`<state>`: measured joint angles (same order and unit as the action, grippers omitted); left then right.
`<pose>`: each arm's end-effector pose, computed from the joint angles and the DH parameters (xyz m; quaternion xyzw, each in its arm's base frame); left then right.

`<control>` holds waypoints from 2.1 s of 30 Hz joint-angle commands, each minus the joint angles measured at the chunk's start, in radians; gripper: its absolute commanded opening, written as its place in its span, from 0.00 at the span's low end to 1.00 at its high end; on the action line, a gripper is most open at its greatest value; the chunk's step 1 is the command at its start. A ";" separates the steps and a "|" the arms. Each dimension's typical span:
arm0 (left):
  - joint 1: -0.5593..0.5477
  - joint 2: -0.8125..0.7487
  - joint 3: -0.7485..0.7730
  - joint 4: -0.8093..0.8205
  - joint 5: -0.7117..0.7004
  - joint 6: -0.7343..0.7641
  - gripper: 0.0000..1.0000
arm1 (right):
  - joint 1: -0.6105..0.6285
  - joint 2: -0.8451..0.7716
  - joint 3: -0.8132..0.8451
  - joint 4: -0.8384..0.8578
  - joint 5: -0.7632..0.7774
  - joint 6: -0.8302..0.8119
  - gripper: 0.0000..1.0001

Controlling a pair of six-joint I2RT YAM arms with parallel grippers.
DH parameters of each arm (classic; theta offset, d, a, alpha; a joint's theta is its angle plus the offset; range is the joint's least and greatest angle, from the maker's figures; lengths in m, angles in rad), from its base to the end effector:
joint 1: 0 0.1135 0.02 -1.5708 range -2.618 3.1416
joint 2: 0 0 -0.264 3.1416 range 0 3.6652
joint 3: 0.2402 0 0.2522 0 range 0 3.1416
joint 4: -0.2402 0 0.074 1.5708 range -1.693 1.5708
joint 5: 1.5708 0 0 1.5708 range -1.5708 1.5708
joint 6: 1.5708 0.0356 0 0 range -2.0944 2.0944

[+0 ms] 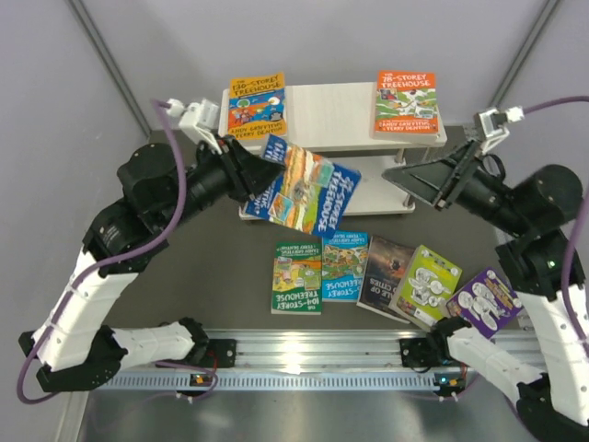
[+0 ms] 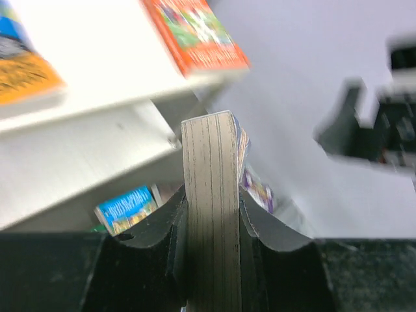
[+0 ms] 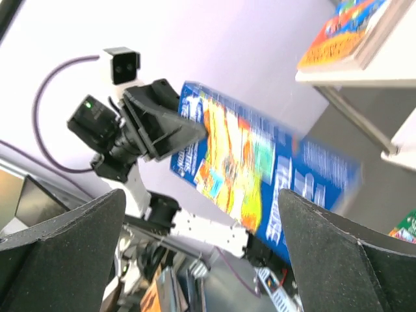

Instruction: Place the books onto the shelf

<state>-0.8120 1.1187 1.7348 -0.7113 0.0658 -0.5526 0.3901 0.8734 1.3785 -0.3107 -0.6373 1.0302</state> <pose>0.1214 -0.1315 0.5311 0.1176 0.7305 -0.4428 0.5064 0.1182 0.0715 0.5067 -0.0399 0.6487 0.6291 0.4265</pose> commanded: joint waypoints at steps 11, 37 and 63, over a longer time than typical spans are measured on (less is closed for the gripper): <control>0.005 -0.035 -0.287 1.183 -0.953 -0.098 0.00 | -0.062 -0.070 -0.056 -0.039 0.050 0.053 1.00; 0.013 0.305 -0.267 1.406 -1.594 -0.495 0.00 | -0.068 -0.096 -0.059 -0.232 -0.130 0.004 1.00; -0.029 0.466 -0.175 1.481 -1.810 -0.428 0.10 | -0.089 -0.030 0.024 -0.396 -0.323 -0.140 1.00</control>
<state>-0.8375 1.6325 1.5562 0.6739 -1.5280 -0.9585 0.2928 0.8310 1.3518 -0.6827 -0.9321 0.9279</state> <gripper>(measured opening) 0.324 0.996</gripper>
